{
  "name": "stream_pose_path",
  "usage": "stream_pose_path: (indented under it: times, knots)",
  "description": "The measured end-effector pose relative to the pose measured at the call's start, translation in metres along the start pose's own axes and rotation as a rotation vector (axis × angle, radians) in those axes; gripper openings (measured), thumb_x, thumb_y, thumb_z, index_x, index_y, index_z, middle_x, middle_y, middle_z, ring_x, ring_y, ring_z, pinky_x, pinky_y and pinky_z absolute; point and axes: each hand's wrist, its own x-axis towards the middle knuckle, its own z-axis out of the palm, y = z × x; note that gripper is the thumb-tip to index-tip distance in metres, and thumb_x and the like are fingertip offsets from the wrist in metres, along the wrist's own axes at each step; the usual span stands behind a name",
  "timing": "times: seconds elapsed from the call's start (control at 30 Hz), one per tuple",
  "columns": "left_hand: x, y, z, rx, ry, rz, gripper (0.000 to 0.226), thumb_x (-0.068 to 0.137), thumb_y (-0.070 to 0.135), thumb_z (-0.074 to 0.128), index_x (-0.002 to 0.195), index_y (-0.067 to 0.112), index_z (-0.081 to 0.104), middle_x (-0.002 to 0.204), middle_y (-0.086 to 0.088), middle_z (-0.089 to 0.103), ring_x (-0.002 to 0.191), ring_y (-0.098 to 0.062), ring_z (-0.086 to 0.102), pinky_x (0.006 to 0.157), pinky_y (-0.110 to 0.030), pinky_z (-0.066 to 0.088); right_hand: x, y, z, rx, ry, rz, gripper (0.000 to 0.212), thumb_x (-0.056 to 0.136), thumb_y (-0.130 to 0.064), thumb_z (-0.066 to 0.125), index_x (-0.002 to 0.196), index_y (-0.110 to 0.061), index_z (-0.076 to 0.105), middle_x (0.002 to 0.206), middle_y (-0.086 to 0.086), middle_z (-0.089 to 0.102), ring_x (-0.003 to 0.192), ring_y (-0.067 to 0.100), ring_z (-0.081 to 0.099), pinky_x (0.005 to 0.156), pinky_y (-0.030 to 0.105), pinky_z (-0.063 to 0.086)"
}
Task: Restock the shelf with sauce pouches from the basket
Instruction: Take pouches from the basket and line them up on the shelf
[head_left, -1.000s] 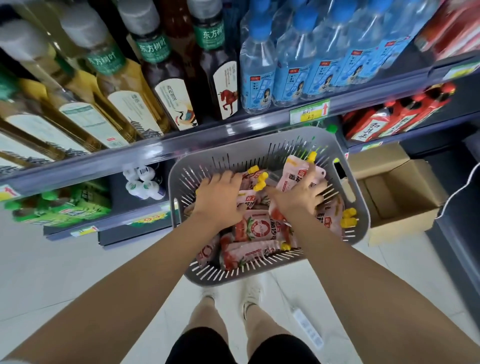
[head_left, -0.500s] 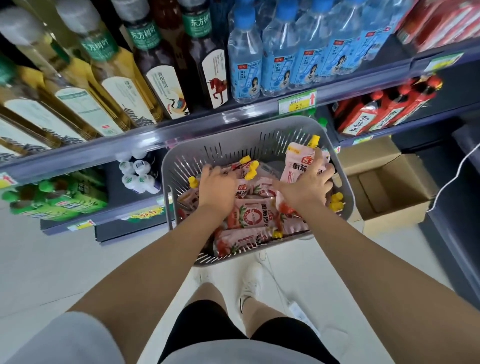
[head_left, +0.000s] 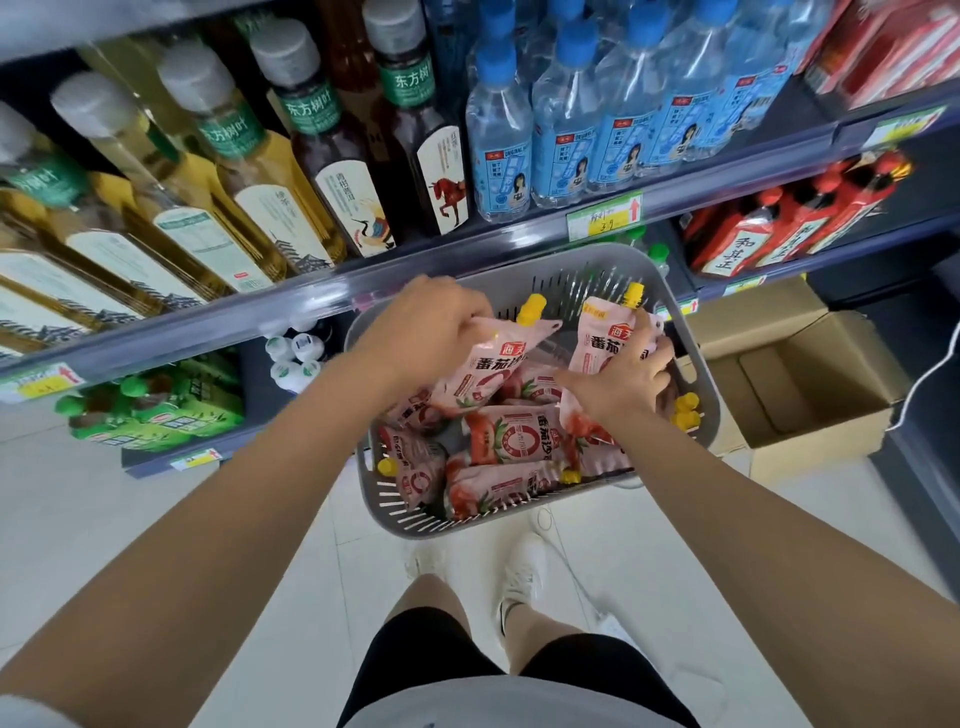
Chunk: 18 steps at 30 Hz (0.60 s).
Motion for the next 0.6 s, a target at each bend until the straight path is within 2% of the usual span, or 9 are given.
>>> stream_pose_path:
  times: [0.1, 0.2, 0.23, 0.3, 0.37, 0.43, 0.5, 0.6]
  knots:
    - [0.012, -0.009, -0.014, -0.08, -0.209, -0.029, 0.013, 0.095, 0.021, 0.055, 0.083, 0.021, 0.063, 0.074, 0.012, 0.053, 0.079, -0.015, 0.052, 0.067, -0.028, 0.033, 0.001, 0.001, 0.0, -0.008, 0.0, -0.001, 0.113, 0.064, -0.039, 0.084, 0.146, -0.03, 0.007, 0.152, 0.014, 0.008, 0.134, 0.04, 0.021, 0.102, 0.049, 0.034]
    - [0.014, -0.019, 0.013, -0.122, -0.403, -0.09, 0.013, 0.095, 0.016, 0.054, 0.086, 0.016, 0.062, 0.089, 0.0, 0.061, 0.087, -0.022, 0.058, 0.073, -0.033, 0.044, 0.0, 0.004, 0.001, -0.027, -0.013, 0.003, 0.114, 0.064, -0.042, 0.083, 0.147, -0.029, 0.005, 0.152, 0.014, 0.008, 0.135, 0.04, 0.021, 0.102, 0.049, 0.035]
    - [0.012, -0.022, 0.028, -0.162, -0.381, -0.125, 0.013, 0.095, 0.014, 0.052, 0.087, 0.015, 0.062, 0.092, -0.002, 0.062, 0.089, -0.023, 0.058, 0.074, -0.033, 0.044, 0.0, 0.005, 0.002, -0.032, -0.017, 0.003, 0.114, 0.065, -0.042, 0.083, 0.147, -0.029, 0.005, 0.152, 0.014, 0.008, 0.135, 0.04, 0.021, 0.102, 0.048, 0.035]
    - [0.009, -0.025, 0.055, -0.271, -0.216, -0.227, 0.014, 0.097, 0.012, 0.047, 0.097, 0.014, 0.062, 0.098, -0.005, 0.064, 0.093, -0.024, 0.059, 0.075, -0.032, 0.044, -0.001, 0.007, 0.004, -0.044, -0.027, 0.004, 0.113, 0.065, -0.041, 0.082, 0.147, -0.028, 0.005, 0.151, 0.014, 0.009, 0.135, 0.04, 0.021, 0.102, 0.048, 0.035]
    - [0.009, -0.022, 0.077, -0.238, -0.073, -0.286, 0.028, 0.098, 0.013, 0.043, 0.124, 0.013, 0.054, 0.117, -0.011, 0.062, 0.102, -0.027, 0.059, 0.083, -0.037, 0.048, 0.0, 0.009, 0.006, -0.046, -0.034, 0.006, 0.112, 0.065, -0.038, 0.082, 0.146, -0.027, 0.006, 0.15, 0.014, 0.011, 0.134, 0.04, 0.022, 0.101, 0.048, 0.035]
    - [0.003, -0.01, 0.098, -0.099, -0.084, -0.33, 0.05, 0.099, 0.017, 0.041, 0.146, 0.012, 0.028, 0.141, -0.015, 0.044, 0.119, -0.031, 0.052, 0.094, -0.043, 0.047, -0.001, 0.01, 0.008, -0.034, -0.047, 0.013, 0.112, 0.065, -0.037, 0.083, 0.147, -0.027, 0.007, 0.149, 0.014, 0.013, 0.133, 0.04, 0.022, 0.102, 0.048, 0.035]
    - [-0.005, 0.007, 0.114, 0.008, -0.107, -0.391, 0.065, 0.097, 0.023, 0.044, 0.151, 0.01, 0.01, 0.151, -0.015, 0.027, 0.13, -0.034, 0.041, 0.1, -0.046, 0.04, -0.001, 0.011, 0.011, -0.034, -0.057, 0.01, 0.112, 0.063, -0.037, 0.083, 0.146, -0.025, 0.008, 0.147, 0.015, 0.013, 0.132, 0.041, 0.022, 0.101, 0.048, 0.035]
    - [-0.014, 0.02, 0.129, 0.058, -0.108, -0.344, 0.068, 0.095, 0.026, 0.041, 0.153, 0.016, 0.006, 0.153, -0.015, 0.024, 0.135, -0.035, 0.033, 0.108, -0.049, 0.032, -0.003, 0.014, 0.015, -0.021, -0.053, -0.001, 0.111, 0.061, -0.036, 0.083, 0.144, -0.026, 0.011, 0.145, 0.014, 0.013, 0.13, 0.042, 0.023, 0.099, 0.046, 0.036]
